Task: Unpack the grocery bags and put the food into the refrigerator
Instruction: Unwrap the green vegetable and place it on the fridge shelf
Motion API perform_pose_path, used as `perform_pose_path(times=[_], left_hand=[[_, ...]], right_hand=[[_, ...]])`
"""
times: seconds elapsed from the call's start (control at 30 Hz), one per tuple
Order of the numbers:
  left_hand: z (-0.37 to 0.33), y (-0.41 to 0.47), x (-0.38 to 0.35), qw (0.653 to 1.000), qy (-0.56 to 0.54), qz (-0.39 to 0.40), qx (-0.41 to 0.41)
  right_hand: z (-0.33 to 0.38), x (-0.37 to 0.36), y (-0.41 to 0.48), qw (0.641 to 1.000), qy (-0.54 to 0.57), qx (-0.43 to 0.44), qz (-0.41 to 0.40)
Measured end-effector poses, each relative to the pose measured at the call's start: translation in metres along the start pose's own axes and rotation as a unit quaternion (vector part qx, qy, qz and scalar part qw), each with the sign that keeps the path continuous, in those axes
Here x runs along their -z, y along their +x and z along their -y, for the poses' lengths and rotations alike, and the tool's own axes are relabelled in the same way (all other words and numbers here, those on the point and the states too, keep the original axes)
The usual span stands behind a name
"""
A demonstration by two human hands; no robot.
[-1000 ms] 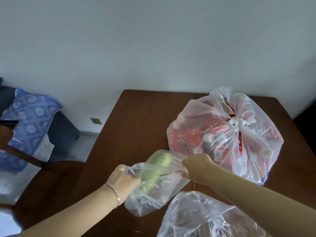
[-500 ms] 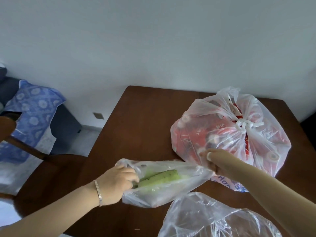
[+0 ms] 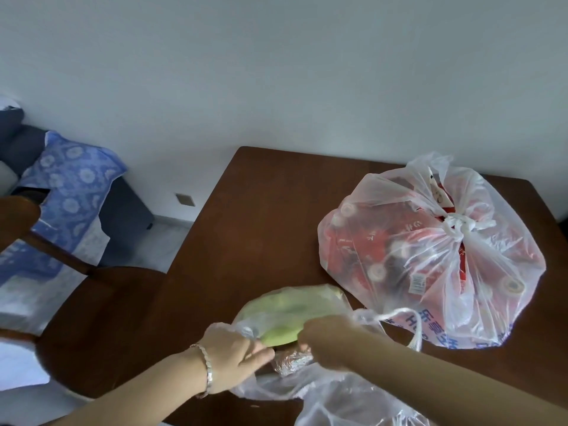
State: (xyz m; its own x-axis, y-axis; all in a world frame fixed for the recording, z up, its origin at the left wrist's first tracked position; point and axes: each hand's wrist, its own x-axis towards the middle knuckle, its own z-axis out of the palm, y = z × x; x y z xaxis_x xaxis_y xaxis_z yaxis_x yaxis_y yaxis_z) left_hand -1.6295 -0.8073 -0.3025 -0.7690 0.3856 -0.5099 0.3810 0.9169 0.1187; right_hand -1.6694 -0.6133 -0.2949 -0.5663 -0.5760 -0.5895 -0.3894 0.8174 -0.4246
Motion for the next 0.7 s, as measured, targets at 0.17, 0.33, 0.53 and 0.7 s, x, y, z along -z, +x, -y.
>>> perform_pose_path(times=[0.17, 0.33, 0.53, 0.7], left_hand=[[0.018, 0.011, 0.01, 0.99, -0.022, -0.102, 0.093], [0.033, 0.027, 0.032, 0.999, -0.023, -0.024, 0.035], [0.022, 0.035, 0.024, 0.999, 0.038, 0.004, -0.02], [0.012, 0.036, -0.019, 0.999, 0.02, 0.03, -0.026]], right_hand=[[-0.058, 0.012, -0.004, 0.989, -0.086, 0.059, -0.105], [-0.082, 0.056, -0.022, 0.879, -0.345, 0.252, -0.212], [-0.111, 0.056, -0.011, 0.923, -0.361, 0.049, -0.12], [-0.11, -0.002, 0.003, 0.938, -0.339, -0.034, -0.055]])
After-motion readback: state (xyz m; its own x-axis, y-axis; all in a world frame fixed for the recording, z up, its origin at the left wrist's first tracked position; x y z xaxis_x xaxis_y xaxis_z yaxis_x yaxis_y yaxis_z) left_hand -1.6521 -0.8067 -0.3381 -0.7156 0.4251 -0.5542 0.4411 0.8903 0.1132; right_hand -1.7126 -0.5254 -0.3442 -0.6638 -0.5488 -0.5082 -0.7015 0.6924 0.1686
